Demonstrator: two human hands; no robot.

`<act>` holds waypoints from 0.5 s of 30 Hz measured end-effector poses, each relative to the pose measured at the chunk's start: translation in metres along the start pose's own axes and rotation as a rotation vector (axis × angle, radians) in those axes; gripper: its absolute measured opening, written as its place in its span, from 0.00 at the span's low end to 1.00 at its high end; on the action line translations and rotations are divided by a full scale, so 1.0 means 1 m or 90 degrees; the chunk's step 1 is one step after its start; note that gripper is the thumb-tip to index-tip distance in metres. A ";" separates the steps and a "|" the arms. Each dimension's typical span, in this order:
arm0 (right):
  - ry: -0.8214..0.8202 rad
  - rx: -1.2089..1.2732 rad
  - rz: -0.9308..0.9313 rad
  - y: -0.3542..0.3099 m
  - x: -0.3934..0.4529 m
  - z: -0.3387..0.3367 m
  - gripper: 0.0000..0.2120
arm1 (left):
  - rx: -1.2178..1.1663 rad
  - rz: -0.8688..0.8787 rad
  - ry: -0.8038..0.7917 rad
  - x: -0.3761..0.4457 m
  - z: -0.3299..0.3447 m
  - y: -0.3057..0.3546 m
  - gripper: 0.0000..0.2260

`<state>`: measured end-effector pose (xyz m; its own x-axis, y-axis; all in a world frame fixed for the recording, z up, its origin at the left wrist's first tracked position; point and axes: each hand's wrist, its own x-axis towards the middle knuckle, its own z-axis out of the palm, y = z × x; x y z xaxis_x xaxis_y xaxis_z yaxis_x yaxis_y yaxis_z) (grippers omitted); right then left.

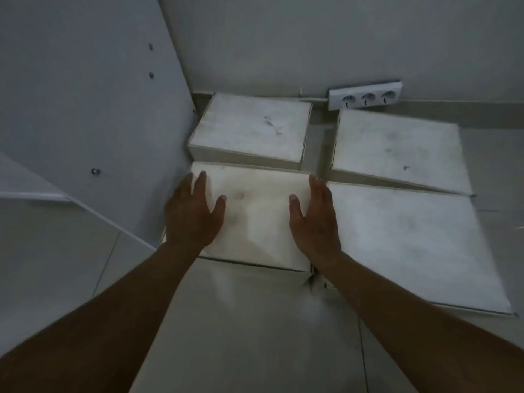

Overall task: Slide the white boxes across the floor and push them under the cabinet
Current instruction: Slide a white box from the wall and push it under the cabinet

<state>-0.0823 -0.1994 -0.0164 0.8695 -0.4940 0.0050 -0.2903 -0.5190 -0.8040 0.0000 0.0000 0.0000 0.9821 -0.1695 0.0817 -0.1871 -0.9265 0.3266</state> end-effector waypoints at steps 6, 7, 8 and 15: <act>0.026 -0.035 0.033 0.008 -0.004 0.022 0.34 | 0.034 -0.095 0.000 -0.008 0.023 -0.009 0.36; 0.028 -0.029 0.055 0.009 -0.005 0.025 0.35 | 0.028 -0.124 -0.007 -0.007 0.023 -0.011 0.38; 0.029 -0.018 0.082 0.009 -0.003 0.027 0.36 | 0.018 -0.164 -0.022 -0.004 0.022 -0.013 0.41; -0.025 -0.023 0.214 0.005 0.008 0.027 0.40 | 0.037 -0.237 -0.087 -0.006 0.021 -0.018 0.46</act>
<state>-0.0662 -0.1871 -0.0364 0.7374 -0.6148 -0.2796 -0.5761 -0.3565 -0.7356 -0.0018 0.0108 -0.0263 0.9769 0.1419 -0.1600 0.1799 -0.9499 0.2558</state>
